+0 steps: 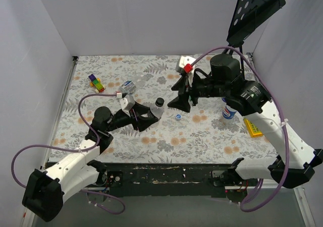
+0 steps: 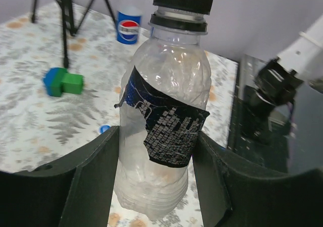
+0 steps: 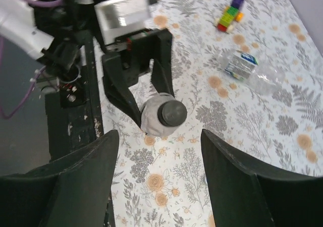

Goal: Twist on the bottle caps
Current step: Screw the bottle cap onto the plastic bottle.

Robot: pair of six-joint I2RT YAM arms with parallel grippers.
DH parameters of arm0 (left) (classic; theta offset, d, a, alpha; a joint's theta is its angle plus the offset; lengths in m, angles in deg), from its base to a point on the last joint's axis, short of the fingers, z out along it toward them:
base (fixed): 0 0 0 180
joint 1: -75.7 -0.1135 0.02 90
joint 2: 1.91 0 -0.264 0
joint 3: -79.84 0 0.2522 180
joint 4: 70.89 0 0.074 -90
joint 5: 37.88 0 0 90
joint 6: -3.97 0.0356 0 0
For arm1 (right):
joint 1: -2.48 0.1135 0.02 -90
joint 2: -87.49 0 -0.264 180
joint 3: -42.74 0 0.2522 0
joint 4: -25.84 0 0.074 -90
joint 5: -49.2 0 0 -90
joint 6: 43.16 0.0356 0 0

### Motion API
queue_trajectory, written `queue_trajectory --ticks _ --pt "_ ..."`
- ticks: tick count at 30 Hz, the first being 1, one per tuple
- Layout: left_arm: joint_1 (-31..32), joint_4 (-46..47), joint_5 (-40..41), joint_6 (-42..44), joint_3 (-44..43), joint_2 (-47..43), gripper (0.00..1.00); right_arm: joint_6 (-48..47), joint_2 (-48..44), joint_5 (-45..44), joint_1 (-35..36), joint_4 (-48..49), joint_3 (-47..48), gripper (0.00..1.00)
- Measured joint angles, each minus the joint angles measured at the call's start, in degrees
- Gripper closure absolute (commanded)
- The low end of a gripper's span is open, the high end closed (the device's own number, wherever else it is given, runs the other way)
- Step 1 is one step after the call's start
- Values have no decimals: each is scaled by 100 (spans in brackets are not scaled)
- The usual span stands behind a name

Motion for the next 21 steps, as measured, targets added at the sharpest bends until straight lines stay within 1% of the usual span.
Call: queue_trajectory --ticks 3,6,10,14,21 --pt "2 22 -754 -168 -63 286 100 -743 -94 721 -72 -216 20 27" --pt "2 138 -1373 -304 -92 448 100 -1440 -22 1207 -72 -555 20 29" --pt "2 221 -1884 -374 -103 507 100 -2140 190 1598 -72 -984 20 31" --pt "2 221 -2232 -376 -129 507 100 -2583 413 1786 -72 -1233 20 35" --pt "0 264 -2415 -398 -177 507 100 -2975 761 2055 -72 -1554 179 43"
